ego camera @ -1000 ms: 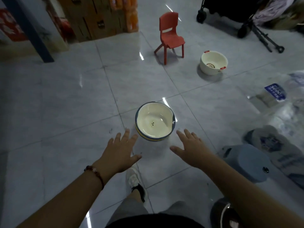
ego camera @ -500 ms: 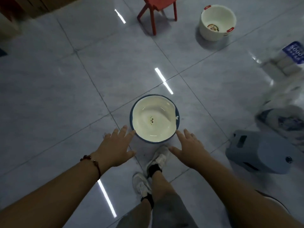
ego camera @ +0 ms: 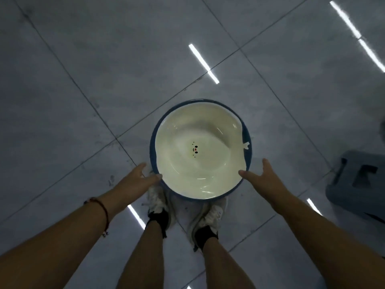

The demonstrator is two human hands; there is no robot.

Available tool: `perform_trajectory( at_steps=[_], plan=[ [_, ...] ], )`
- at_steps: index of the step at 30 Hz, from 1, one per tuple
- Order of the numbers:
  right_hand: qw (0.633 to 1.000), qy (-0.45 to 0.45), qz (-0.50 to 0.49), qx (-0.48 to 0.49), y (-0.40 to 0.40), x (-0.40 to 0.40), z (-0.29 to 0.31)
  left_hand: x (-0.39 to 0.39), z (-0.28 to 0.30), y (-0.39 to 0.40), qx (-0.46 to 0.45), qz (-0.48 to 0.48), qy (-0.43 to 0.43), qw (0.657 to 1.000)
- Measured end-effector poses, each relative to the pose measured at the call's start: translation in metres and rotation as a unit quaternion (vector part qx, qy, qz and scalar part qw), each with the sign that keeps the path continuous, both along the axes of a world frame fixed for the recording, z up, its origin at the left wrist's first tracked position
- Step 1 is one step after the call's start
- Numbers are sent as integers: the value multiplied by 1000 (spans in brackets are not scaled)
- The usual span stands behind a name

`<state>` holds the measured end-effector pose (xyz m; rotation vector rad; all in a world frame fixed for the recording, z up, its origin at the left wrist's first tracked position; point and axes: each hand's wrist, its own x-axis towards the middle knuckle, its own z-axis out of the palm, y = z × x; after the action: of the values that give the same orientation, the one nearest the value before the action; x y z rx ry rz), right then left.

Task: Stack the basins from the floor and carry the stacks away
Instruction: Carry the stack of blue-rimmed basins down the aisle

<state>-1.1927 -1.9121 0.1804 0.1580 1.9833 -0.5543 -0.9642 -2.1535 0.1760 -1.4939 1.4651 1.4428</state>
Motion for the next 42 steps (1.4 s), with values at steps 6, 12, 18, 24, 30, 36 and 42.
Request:
perform_trajectory(
  at_steps=[6, 12, 18, 24, 30, 36, 42],
  plan=[
    [961, -104, -255, 36, 14, -15, -141, 5, -147, -36, 77, 126, -22, 989],
    [880, -184, -424, -109, 29, 13, -215, 10, -205, -20, 166, 258, 49, 951],
    [826, -183, -505, -168, 19, 6, -211, -15, -190, -19, 110, 337, 96, 930],
    [876, -185, -424, -134, -13, -66, -91, -95, -68, -65, 73, 281, 82, 953],
    [876, -155, -429, -155, -3, -89, 172, -149, 172, -95, 115, 199, 92, 969],
    [838, -21, -492, -237, 14, -52, 434, -181, 384, -93, 180, 101, 182, 961],
    [744, 103, -584, -307, 35, 28, 603, -208, 529, -67, 226, -62, 294, 926]
  ],
)
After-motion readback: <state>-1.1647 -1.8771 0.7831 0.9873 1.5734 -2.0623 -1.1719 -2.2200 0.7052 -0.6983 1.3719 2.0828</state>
